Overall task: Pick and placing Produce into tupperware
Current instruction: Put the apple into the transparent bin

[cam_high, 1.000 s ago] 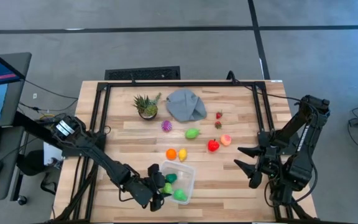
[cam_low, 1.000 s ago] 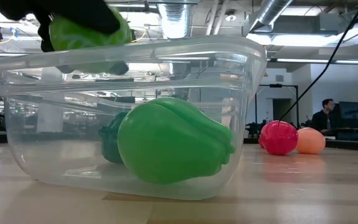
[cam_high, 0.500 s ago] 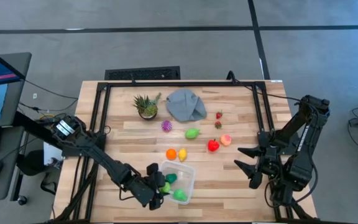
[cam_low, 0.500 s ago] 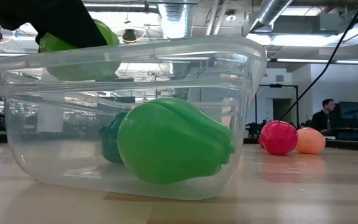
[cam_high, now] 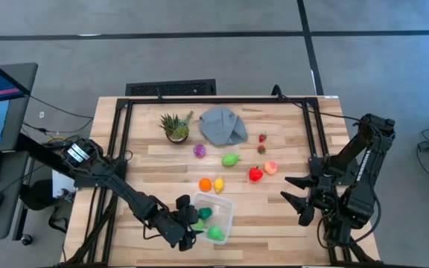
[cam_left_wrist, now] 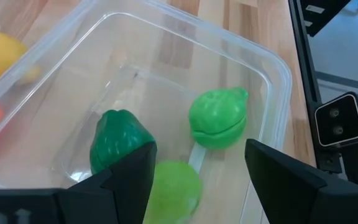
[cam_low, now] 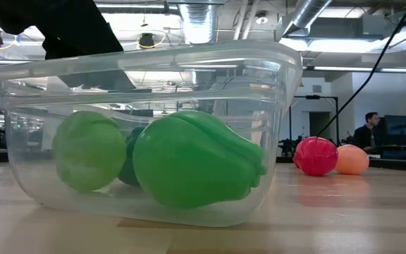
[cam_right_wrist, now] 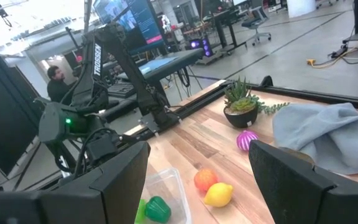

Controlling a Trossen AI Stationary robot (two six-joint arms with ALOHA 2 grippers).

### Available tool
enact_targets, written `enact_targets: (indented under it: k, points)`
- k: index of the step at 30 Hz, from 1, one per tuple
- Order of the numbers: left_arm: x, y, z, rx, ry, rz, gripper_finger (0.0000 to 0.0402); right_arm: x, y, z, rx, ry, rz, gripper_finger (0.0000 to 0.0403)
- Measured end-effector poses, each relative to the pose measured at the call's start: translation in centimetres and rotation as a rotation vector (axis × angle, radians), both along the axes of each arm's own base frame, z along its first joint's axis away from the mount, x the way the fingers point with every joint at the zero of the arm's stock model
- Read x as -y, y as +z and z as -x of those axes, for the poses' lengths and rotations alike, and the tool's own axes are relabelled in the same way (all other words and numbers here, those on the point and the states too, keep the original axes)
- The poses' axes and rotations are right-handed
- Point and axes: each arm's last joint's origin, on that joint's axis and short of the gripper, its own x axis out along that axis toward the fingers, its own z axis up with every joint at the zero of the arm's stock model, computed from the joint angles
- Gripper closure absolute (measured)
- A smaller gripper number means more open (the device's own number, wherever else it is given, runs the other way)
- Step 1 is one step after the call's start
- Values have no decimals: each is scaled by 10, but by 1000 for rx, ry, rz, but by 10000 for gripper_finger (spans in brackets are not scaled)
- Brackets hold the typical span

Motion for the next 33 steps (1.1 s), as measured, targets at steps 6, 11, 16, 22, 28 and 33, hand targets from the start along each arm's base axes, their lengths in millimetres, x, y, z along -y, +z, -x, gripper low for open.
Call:
enact_targets:
  k: [6,11,16,22,28,33]
  points:
    - [0,2,-2,40,23,-1,161,0,0,0,0,0,-1,97]
    - [-2,14,-2,108,54,-18,161,0,0,0,-2,0,-3,97]
    - [-13,39,8,154,122,-92,161,0,-1,0,-17,0,-10,97]
    - [-36,62,32,120,240,-212,161,0,-1,0,-32,1,-13,97]
    - [-50,80,48,149,349,-225,161,-1,-3,0,-120,10,-8,97]
    - [-55,93,61,207,410,-246,161,-4,-12,2,-184,20,-1,97]
